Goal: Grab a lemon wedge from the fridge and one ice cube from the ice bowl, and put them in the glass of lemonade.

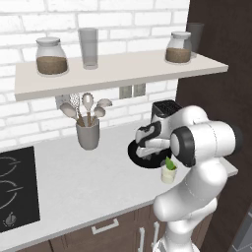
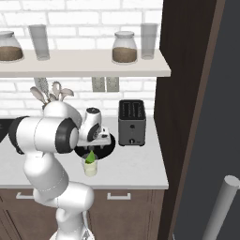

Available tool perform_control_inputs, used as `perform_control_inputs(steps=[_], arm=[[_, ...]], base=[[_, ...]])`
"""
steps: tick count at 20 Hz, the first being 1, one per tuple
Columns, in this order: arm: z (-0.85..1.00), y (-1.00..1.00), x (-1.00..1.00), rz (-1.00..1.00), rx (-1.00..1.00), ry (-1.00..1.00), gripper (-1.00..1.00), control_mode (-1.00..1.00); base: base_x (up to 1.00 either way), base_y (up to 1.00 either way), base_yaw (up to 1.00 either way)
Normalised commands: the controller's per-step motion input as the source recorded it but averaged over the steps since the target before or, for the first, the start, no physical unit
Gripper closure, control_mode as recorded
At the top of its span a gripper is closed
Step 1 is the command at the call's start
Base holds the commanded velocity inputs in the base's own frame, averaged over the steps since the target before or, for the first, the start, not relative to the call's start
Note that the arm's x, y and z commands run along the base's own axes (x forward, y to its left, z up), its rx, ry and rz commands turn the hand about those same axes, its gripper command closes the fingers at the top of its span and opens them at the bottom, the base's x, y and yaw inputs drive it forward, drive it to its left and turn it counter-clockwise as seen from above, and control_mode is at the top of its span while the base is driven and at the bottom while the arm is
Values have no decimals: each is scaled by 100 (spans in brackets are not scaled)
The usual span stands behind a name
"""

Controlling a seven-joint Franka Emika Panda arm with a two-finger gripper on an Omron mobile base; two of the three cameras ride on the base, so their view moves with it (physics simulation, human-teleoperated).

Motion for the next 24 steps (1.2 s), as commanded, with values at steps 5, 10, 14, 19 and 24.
perform_control_inputs(steps=[5, 10, 14, 19, 24], arm=[[0, 0, 0, 0, 0, -1, -100, -100], [-8, 0, 0, 0, 0, 0, -100, -100], [-24, 0, 0, 0, 0, 0, -100, -100], [-10, 0, -4, 0, 0, 0, -100, -100], [0, 0, -9, 0, 0, -1, -100, -100]], base=[[0, 0, 0], [0, 0, 0], [0, 0, 0], [0, 0, 0], [0, 0, 0]])
